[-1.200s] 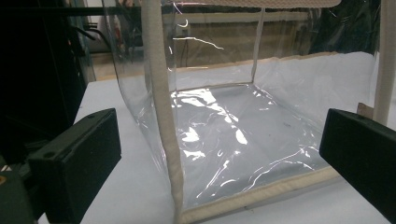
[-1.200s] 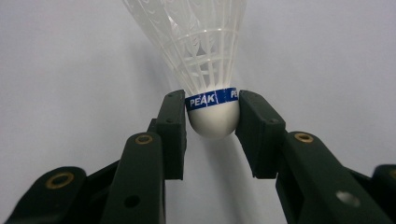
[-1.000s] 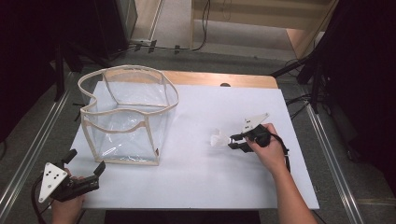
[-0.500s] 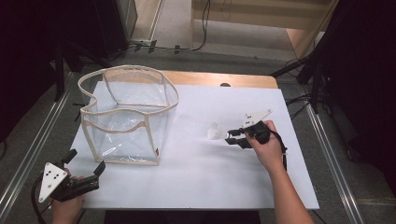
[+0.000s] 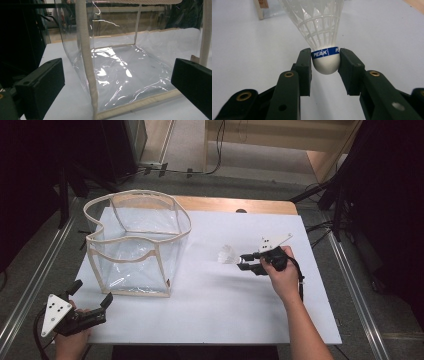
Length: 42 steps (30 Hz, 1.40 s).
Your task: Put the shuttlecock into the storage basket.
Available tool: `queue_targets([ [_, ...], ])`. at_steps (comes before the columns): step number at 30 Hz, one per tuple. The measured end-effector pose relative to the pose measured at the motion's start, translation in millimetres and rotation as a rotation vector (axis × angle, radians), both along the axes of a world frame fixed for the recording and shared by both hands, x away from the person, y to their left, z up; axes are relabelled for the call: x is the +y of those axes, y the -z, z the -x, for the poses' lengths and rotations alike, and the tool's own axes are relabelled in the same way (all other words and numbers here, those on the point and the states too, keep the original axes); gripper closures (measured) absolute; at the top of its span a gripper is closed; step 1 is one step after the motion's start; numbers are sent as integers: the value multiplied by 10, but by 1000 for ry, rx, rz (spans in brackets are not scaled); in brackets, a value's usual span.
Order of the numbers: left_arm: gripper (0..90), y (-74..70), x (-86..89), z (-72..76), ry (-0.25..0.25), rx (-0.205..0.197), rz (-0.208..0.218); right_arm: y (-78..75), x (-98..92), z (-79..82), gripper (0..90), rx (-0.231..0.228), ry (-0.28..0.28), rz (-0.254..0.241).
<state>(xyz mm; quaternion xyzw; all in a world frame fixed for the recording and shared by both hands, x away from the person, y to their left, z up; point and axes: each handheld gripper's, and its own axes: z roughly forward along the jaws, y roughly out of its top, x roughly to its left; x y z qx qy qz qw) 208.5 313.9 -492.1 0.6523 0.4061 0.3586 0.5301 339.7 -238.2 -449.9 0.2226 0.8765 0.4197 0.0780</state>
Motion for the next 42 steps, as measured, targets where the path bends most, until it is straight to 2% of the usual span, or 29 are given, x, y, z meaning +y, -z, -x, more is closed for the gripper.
queue_targets([
  [9, 0, -1, 0, 1, -1, 0, 1, -108, 48, -3, 612, -18, -6, -38],
  [23, 0, -1, 3, 0, 1, 2, 3, -201, 98, -33, 612, -32, -19, -50],
  [42, 0, -2, 5, -2, 1, 2, 4, -338, 137, -66, 612, -51, -4, -81],
])
